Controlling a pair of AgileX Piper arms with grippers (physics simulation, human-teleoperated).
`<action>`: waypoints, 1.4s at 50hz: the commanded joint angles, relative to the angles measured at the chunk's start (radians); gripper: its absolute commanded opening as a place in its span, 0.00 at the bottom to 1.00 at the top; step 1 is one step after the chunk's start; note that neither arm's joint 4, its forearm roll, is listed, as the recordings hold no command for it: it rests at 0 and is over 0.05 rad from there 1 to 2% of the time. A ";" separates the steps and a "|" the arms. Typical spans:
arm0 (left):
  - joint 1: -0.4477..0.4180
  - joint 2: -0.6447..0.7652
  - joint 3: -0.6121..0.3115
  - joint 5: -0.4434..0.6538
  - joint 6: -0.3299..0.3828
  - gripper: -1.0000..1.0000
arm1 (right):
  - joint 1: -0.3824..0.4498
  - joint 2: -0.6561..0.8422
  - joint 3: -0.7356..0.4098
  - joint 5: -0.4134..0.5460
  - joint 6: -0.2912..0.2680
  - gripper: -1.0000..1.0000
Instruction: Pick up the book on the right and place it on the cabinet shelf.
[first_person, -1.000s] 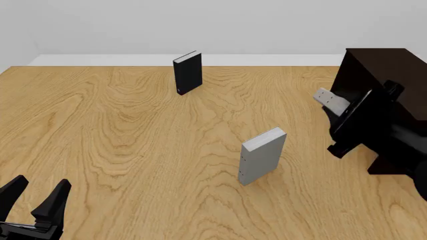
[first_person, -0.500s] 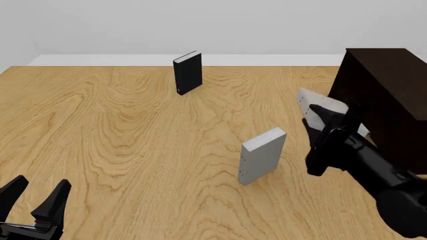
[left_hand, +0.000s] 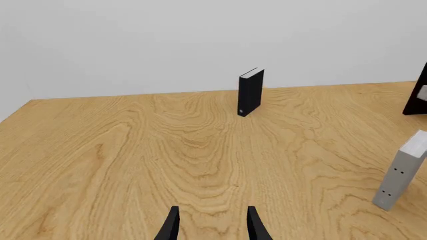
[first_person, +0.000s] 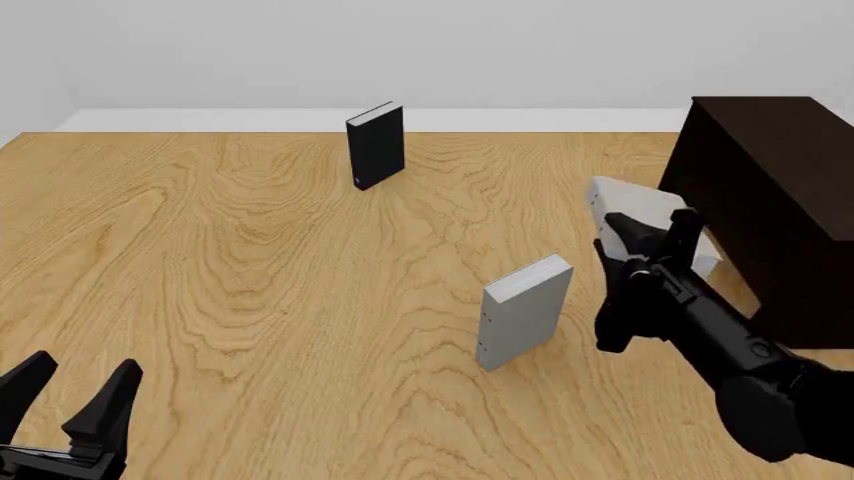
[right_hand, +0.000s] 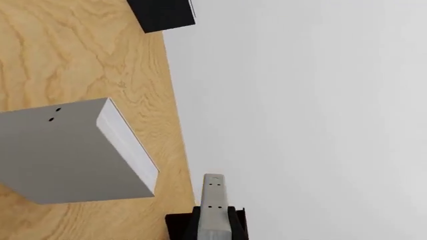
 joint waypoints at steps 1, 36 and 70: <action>-0.001 0.003 -0.001 -0.001 0.001 1.00 | -0.033 0.075 -0.026 -0.083 -0.015 0.00; 0.006 0.019 0.000 -0.008 0.004 1.00 | -0.155 0.198 -0.161 -0.032 -0.081 0.00; 0.009 0.003 0.000 0.007 0.015 1.00 | -0.276 0.235 -0.244 0.061 -0.087 0.00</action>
